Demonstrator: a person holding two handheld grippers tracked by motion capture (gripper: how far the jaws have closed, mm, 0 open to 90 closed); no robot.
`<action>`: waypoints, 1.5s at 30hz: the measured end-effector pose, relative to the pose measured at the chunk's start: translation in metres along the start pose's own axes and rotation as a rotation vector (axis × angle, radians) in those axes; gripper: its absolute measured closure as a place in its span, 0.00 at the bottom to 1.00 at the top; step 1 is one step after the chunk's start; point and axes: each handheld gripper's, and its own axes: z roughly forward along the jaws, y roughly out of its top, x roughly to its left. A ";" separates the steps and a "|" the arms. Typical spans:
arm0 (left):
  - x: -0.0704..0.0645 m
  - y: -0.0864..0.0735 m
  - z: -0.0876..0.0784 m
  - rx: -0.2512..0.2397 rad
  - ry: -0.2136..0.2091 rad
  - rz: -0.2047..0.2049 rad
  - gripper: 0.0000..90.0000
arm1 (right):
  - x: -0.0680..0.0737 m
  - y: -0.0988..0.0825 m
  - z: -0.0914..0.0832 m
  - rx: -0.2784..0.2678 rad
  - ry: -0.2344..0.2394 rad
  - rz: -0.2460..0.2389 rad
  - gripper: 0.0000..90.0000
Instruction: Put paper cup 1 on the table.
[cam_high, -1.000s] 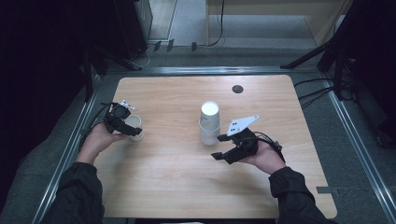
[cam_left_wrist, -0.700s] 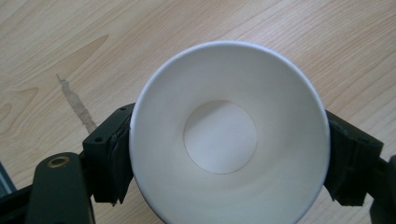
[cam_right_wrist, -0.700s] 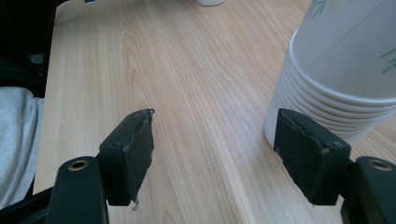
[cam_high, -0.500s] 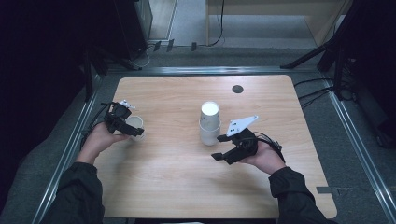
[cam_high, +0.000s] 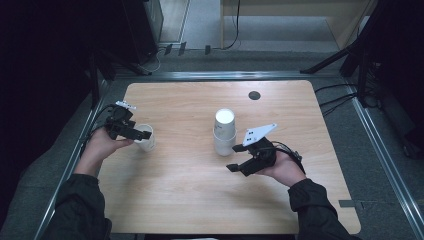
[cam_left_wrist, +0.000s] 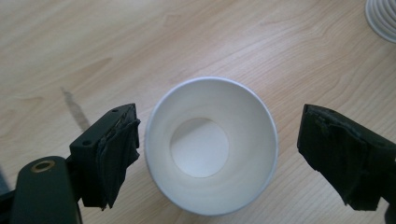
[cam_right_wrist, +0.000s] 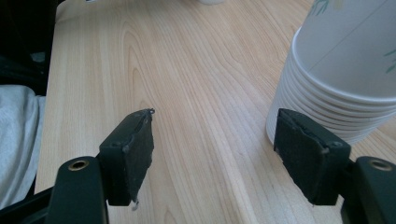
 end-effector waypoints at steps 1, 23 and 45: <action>-0.002 0.002 -0.004 -0.008 -0.004 0.009 0.14 | 0.000 0.000 0.000 0.000 0.000 0.000 0.32; -0.066 0.029 -0.028 -0.142 -0.192 0.167 0.16 | -0.002 -0.001 -0.006 -0.011 -0.014 0.002 0.32; -0.124 0.016 0.010 -0.120 -0.292 0.238 0.17 | -0.006 0.004 -0.026 -0.025 -0.056 -0.003 0.33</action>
